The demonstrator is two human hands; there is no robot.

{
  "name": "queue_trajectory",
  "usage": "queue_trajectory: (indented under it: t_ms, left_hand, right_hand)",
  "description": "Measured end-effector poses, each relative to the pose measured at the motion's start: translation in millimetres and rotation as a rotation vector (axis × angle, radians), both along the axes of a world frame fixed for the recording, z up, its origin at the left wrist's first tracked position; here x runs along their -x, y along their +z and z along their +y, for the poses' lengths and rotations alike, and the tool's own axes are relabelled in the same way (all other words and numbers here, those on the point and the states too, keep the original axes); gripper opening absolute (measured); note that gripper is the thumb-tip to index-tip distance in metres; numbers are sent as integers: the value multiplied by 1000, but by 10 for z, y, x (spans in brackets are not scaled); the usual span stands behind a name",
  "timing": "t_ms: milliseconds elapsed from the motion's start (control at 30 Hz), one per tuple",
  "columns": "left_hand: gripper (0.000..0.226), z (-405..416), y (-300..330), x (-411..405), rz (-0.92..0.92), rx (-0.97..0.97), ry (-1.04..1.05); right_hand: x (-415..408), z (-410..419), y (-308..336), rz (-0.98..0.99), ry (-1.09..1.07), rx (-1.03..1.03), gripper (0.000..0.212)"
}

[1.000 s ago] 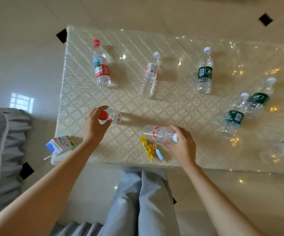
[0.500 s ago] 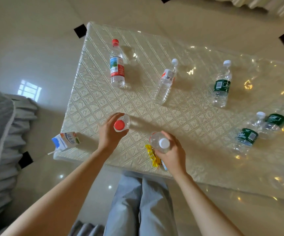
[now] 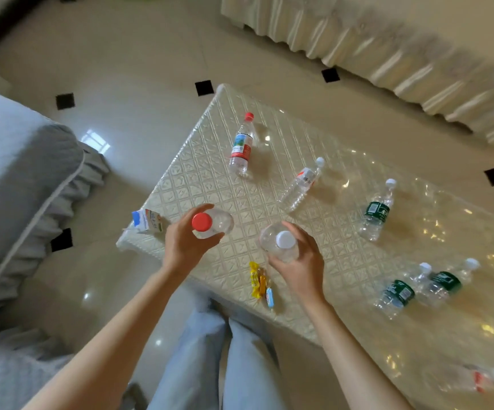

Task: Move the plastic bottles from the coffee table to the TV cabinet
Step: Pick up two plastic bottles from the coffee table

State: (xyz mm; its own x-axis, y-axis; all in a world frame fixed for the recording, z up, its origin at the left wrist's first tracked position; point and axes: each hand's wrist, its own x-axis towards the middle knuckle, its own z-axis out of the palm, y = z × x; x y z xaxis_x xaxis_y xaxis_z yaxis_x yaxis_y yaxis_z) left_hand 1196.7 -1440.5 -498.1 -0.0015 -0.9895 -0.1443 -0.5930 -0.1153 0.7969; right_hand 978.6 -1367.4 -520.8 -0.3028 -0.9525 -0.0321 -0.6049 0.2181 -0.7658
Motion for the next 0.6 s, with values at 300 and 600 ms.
queue_trajectory:
  t_ms: [300,600]
  left_hand:
    - [59,438,1301,-859,91,143,174]
    - [56,891,1748,-2237,253,206,416]
  right_hand:
    - [-561,-227,1216,45,334,136,70]
    - [-1988,-248,1836,29,455,296,64]
